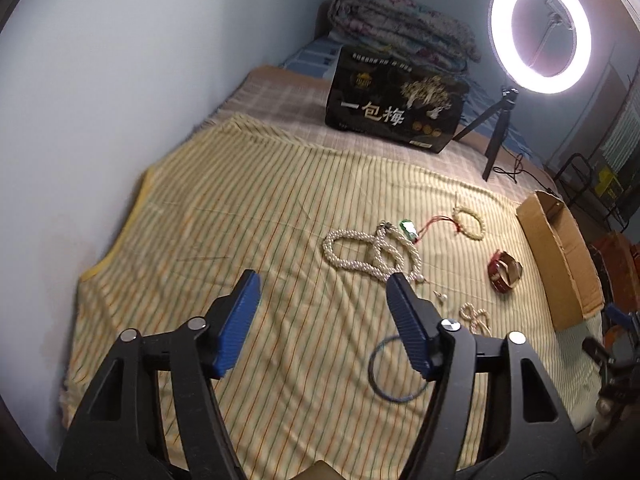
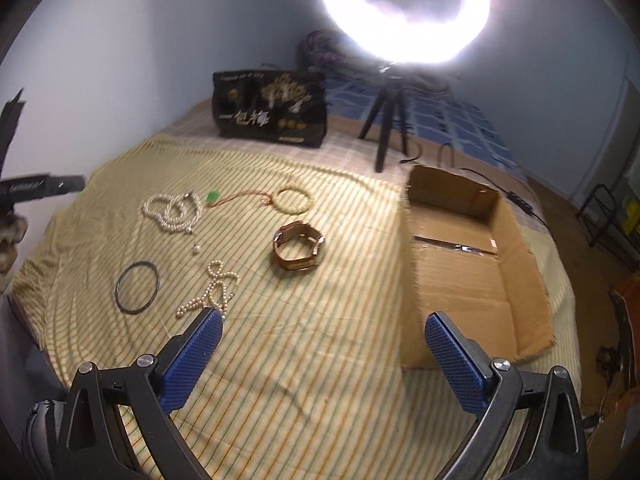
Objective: Organize jewelry
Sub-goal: 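Reach the left gripper to the long pearl necklace and close on it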
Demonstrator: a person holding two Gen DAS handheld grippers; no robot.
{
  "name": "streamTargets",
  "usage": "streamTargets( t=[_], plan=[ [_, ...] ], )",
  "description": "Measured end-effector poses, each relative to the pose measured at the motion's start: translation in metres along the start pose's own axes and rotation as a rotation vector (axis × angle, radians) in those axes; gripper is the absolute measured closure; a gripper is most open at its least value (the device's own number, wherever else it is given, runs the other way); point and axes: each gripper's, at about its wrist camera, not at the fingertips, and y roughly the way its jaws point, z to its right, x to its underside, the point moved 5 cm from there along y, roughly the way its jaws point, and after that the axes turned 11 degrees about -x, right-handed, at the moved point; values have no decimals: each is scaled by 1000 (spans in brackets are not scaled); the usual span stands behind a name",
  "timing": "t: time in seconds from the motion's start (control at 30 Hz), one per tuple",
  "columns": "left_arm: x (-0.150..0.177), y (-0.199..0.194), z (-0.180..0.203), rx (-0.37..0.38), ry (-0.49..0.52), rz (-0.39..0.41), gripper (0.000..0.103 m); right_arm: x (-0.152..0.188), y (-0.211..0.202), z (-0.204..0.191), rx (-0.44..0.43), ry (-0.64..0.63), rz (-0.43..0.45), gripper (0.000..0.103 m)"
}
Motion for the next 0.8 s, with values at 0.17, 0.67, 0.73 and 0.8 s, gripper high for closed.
streamTargets(
  t=[0.17, 0.67, 0.73, 0.8],
  plan=[
    [-9, 47, 4, 38, -22, -82, 45, -4, 26, -9, -32, -29, -35, 8],
    [-9, 123, 33, 0, 41, -167, 52, -1, 75, -23, -88, -50, -102, 17],
    [-8, 127, 36, -25, 58, -160, 52, 0, 79, -27, -97, -59, -105, 17],
    [-8, 130, 39, -46, 80, -148, 52, 1, 81, -31, -108, -68, -108, 17]
  ],
)
